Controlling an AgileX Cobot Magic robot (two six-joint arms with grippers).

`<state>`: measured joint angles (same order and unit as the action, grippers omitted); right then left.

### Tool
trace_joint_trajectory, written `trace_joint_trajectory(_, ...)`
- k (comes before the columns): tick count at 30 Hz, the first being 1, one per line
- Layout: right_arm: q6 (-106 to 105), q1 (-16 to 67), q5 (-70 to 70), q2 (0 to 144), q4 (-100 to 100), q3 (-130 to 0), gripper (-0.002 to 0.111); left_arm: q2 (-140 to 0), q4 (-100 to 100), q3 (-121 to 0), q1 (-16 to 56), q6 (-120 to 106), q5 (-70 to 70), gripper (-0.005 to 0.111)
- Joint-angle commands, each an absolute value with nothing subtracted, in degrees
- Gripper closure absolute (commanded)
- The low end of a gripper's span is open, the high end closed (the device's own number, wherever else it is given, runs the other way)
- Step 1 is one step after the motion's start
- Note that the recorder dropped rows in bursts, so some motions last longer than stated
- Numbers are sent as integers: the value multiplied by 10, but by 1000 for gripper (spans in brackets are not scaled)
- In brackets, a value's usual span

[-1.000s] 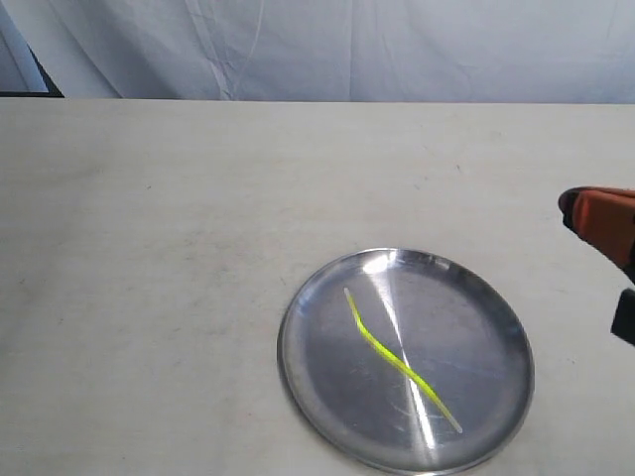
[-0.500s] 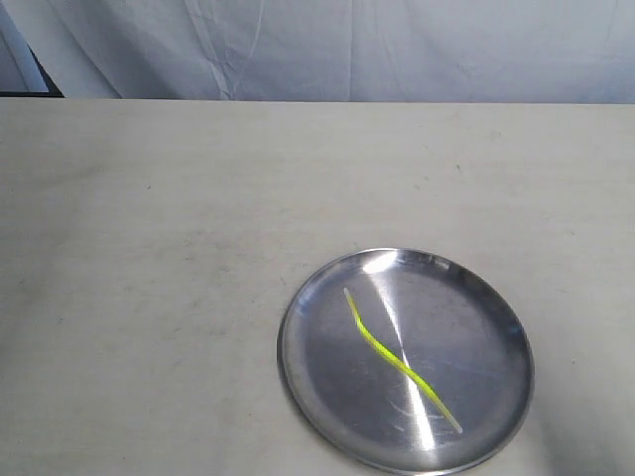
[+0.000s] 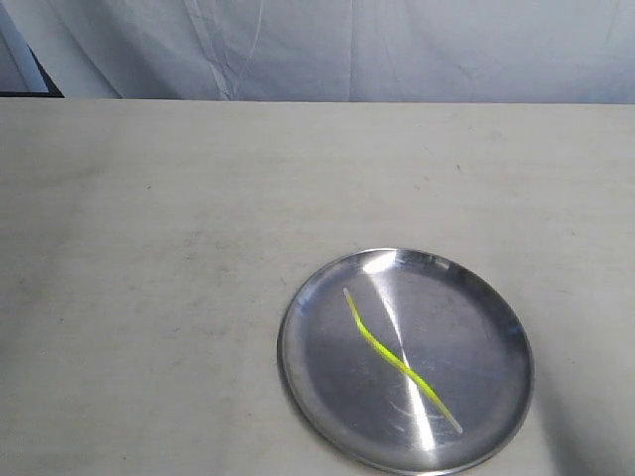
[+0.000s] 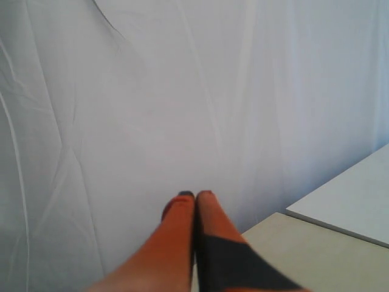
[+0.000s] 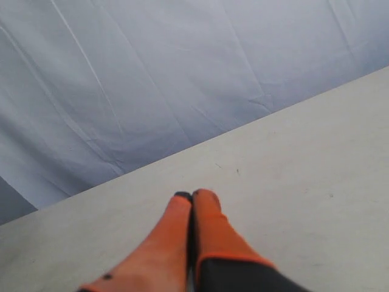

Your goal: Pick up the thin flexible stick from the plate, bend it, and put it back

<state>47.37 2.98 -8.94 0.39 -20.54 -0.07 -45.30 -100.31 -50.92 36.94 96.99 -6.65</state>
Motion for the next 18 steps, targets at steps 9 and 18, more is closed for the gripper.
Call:
trace_joint_trajectory(9, 475, 26, -92, 0, -207, 0, 108, -447, -999, -508, 372, 943, -56, 107)
trace_joint_trajectory(18, 474, 26, -96, 0, -207, 0, 108, -386, -939, -358, 239, 1199, -8, 107)
